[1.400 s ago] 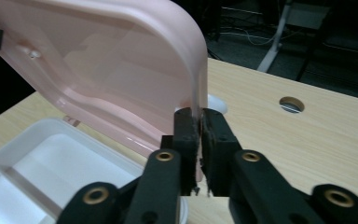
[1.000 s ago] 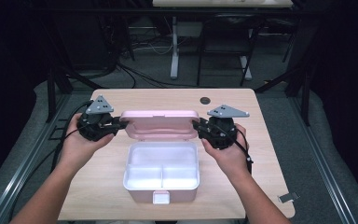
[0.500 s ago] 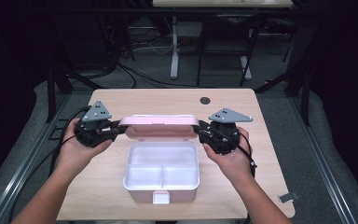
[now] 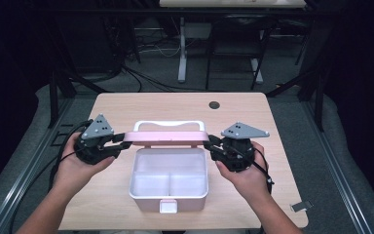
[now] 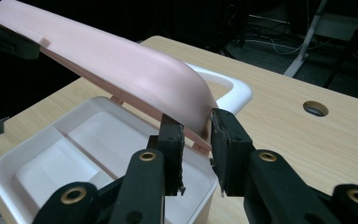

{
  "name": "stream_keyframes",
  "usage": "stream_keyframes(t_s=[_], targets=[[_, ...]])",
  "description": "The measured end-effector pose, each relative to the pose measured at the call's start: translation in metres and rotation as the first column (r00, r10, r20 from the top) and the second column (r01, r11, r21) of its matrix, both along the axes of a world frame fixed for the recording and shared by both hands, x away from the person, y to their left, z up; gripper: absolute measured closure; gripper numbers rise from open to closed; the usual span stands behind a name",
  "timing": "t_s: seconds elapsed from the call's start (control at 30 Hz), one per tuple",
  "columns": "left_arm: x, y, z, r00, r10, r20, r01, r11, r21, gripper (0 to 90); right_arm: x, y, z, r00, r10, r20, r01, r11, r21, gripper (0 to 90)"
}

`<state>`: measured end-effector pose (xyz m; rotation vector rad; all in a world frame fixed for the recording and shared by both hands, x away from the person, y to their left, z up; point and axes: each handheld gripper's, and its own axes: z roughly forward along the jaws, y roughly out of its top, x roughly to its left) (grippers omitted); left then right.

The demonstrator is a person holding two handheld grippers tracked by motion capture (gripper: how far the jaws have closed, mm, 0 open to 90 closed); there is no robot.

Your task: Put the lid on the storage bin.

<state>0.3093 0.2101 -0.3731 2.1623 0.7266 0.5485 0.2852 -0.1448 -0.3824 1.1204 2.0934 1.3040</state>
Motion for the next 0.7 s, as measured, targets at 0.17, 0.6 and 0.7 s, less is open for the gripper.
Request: stream_keyframes(t_s=[0.17, 0.6, 0.7], targets=[[-0.007, 0.005, -0.001, 0.9999, -0.014, -0.009, 0.014, 0.9996, -0.023, 71.2, -0.006, -0.003, -0.003, 0.9996, 0.022, -0.018, -0.022, 1.0, 0.006, 74.9], [-0.027, 0.009, -0.015, 0.9989, -0.045, -0.01, 0.045, 0.9989, -0.007, 76.3, -0.023, -0.01, -0.014, 0.9983, 0.052, -0.026, -0.052, 0.999, -0.002, 81.4], [-0.029, 0.011, -0.019, 0.9995, -0.029, -0.008, 0.03, 0.9995, 0.005, 76.8, -0.026, -0.011, -0.016, 0.9981, 0.053, -0.03, -0.053, 0.999, -0.002, 82.3]])
